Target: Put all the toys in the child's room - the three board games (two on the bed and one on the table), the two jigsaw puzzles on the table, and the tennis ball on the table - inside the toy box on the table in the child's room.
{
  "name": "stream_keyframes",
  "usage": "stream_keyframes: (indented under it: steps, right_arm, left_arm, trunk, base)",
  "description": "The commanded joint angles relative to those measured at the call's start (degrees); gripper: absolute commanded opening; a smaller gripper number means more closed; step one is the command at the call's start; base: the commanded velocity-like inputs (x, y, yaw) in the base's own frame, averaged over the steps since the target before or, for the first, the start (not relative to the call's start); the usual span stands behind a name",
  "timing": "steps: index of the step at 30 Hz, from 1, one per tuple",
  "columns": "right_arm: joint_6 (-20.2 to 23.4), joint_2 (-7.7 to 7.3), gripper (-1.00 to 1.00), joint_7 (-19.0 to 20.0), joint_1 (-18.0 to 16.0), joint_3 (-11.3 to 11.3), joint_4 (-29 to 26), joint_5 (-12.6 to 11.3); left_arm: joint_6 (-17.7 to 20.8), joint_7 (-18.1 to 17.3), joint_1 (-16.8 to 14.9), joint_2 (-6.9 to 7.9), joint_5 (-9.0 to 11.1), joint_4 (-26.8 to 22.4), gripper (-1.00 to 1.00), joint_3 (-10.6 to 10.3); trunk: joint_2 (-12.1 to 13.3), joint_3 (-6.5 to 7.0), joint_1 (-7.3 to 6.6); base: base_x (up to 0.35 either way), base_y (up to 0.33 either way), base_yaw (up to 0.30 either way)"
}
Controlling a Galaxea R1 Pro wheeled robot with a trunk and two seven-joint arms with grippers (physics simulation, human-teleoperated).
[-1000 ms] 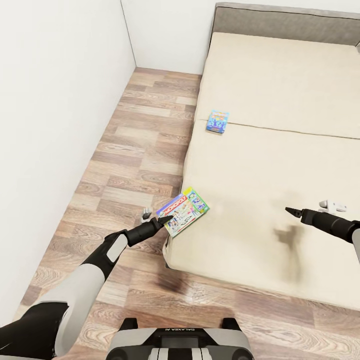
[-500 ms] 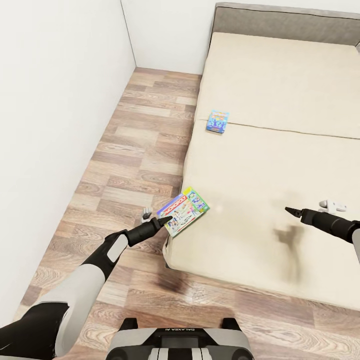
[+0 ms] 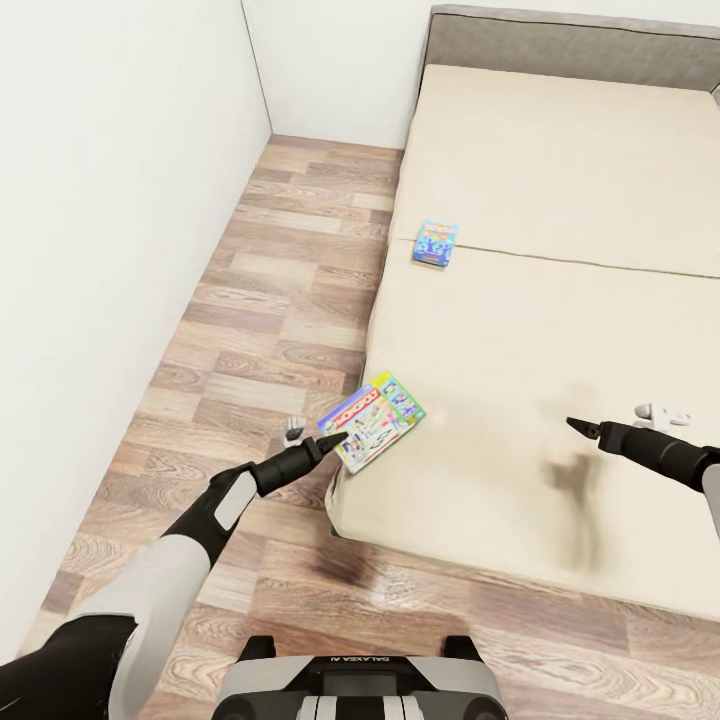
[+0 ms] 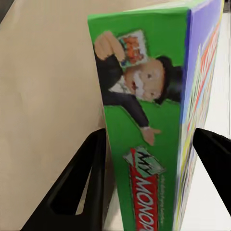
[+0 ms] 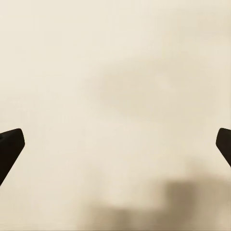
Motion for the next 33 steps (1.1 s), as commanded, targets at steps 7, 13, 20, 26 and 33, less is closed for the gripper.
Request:
stream_keyframes:
  steps: [7,13,20,26,33]
  right_arm:
    - [0.5,0.0,1.0,0.3,0.0,-0.1,0.0,0.0]
    - [2.0,0.0,1.0,0.3,0.0,-0.1,0.0,-0.1]
    - [3.8,0.0,1.0,0.4,0.0,0.0,0.0,-0.2]
    - [4.6,-0.03,1.0,0.6,0.1,0.0,0.0,-0.2]
    - [4.9,-0.11,1.0,1.8,0.1,0.0,0.0,-0.4]
  left_arm:
    - [0.4,-1.5,1.3,-0.1,0.3,-1.9,-1.0,0.0]
    - [0.7,-2.3,3.8,-0.26,0.4,-6.0,-1.0,-0.1]
    - [2.2,-2.4,7.2,-0.38,0.5,-13.3,-1.0,-1.8]
    - [5.0,-1.8,12.0,-0.57,0.8,-20.8,-1.0,-3.6]
    - [8.3,-1.3,18.6,-0.68,1.3,-28.6,-1.0,-4.2]
  trunk:
    - [0.0,-0.02,0.0]
    - [0.0,-0.02,0.0]
    - [0.0,-0.02,0.0]
    - [0.0,-0.02,0.0]
    - [0.0,-0.02,0.0]
  base:
    - [0.0,0.0,0.0]
    - [0.0,0.0,0.0]
    - [0.0,0.0,0.0]
    - [0.0,0.0,0.0]
    - [0.0,0.0,0.0]
